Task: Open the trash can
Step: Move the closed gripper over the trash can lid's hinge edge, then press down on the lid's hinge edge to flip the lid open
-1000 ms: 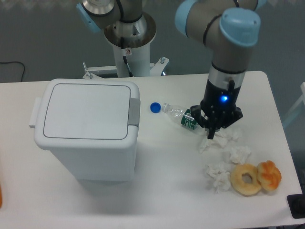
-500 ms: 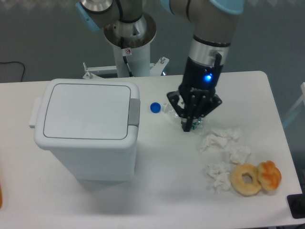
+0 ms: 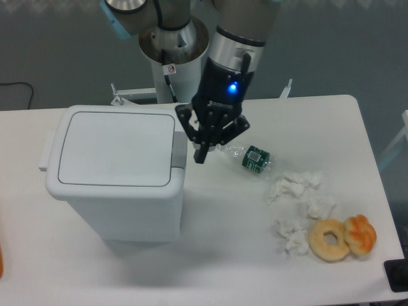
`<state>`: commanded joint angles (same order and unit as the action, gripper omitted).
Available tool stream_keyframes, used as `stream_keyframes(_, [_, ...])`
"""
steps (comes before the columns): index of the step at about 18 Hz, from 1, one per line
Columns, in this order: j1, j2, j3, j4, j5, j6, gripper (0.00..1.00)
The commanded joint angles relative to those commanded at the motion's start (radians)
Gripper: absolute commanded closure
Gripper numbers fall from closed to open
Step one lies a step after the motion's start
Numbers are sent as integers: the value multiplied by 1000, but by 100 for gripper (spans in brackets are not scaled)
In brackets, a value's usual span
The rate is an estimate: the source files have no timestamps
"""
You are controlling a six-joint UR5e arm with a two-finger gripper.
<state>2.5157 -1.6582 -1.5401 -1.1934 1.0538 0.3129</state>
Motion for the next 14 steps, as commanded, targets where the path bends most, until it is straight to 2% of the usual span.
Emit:
stream_keyframes(6, [2, 5, -34, 9, 0, 12, 100])
stream_keyframes(14, [3, 6, -49, 12, 3, 14, 100])
